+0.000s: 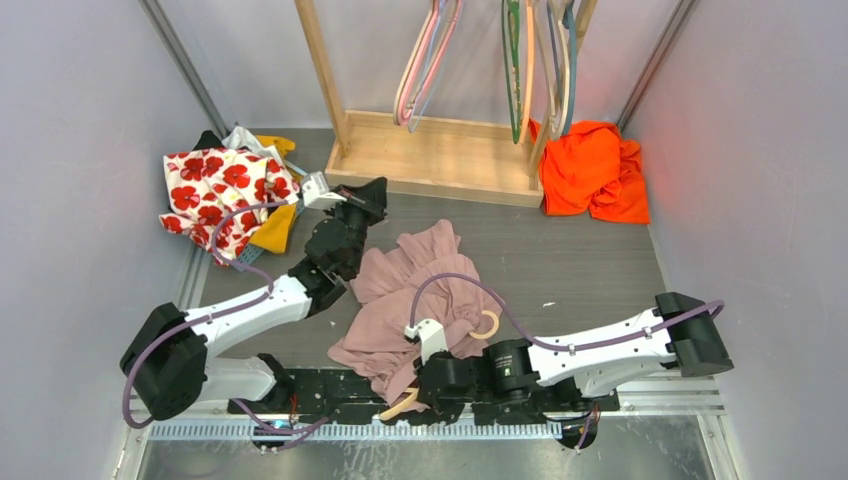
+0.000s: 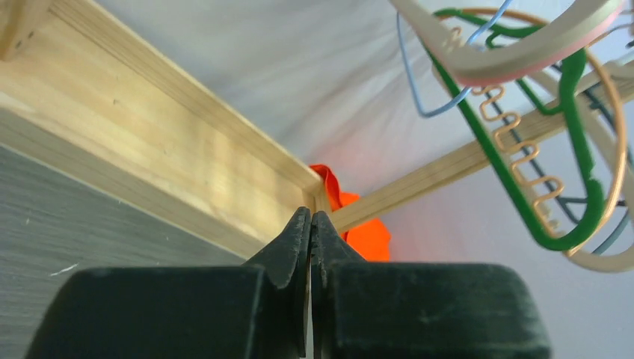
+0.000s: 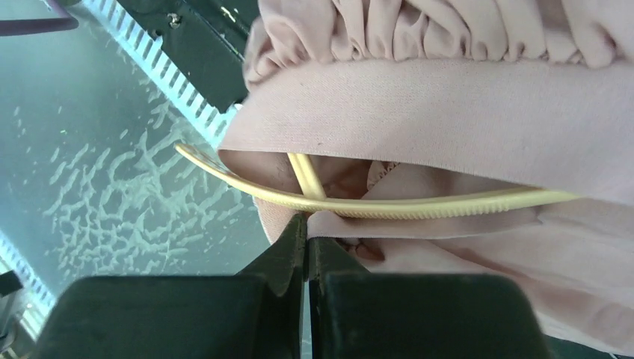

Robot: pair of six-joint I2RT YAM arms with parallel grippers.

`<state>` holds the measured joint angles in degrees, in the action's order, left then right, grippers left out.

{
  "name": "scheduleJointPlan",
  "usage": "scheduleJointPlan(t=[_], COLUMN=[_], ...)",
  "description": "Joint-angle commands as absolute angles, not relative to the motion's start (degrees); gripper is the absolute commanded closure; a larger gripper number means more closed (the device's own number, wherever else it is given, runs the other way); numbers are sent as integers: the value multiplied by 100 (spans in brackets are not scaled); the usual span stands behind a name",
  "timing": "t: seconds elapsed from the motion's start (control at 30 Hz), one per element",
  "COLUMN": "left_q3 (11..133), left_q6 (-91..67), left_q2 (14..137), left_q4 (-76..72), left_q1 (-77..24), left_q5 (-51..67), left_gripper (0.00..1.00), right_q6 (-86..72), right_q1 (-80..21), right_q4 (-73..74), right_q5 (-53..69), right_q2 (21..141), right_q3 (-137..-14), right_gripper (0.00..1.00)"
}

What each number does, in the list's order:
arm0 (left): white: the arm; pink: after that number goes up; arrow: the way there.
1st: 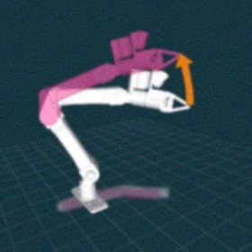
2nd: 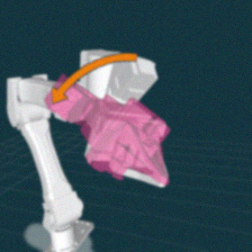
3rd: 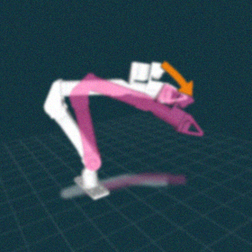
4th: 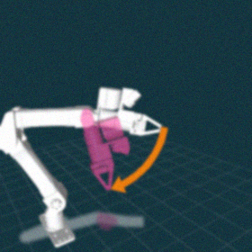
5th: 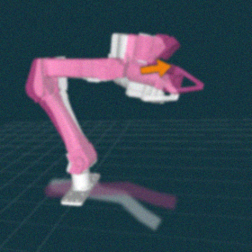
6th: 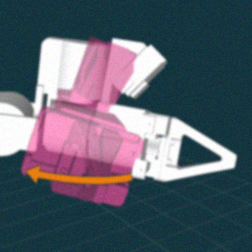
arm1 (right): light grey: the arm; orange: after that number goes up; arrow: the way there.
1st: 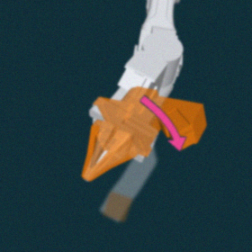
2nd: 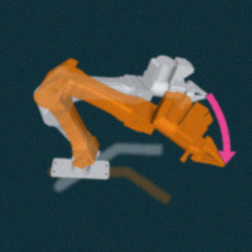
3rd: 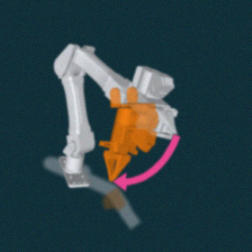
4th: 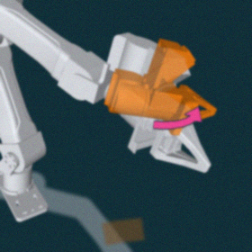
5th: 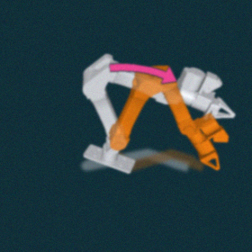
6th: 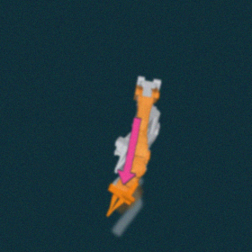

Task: Place the skirt on the hanger
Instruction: Hang the skirt on the hanger.

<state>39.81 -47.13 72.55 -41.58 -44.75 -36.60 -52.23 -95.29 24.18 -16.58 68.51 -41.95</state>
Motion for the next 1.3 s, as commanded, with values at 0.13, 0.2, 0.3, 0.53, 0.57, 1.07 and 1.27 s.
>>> scheduleJointPlan(t=[0.13, 0.2, 0.3, 0.53, 0.57, 1.07, 1.27], left_q3=[4626, 5299, 6465, 6234, 6115, 4594, 4394], left_q6=[-4611, -4625, -4356, -4152, -4211, -5308, -5496], left_q2=[6764, 6861, 7326, 7340, 7335, 6760, 6976], left_q4=[-2376, -1044, 1093, 2042, 2037, 2220, 2292], left_q1=[-4251, -4167, -4214, -4954, -5101, -7282, -7760], left_q5=[-3568, -2823, -1739, 6, 134, 104, -227], left_gripper=[99, 93, 87, 63, 62, 37, 17], right_q6=[-5476, -5667, -5949, -6246, -6212, -6368, -6174], right_q1=[-9160, -9145, -9167, -9154, -9127, -8715, -8263], right_q4=[2215, 2123, 2004, 2301, 2276, 2307, 2188], right_q5=[-1024, -1111, -1372, -1949, -1941, -1889, -1487], right_q2=[6607, 6417, 6012, 5038, 5007, 4829, 4932], right_q3=[-3674, -3342, -2799, -2363, -2356, -2209, -2302], right_gripper=[99, 99, 99, 99, 99, 99, 99])
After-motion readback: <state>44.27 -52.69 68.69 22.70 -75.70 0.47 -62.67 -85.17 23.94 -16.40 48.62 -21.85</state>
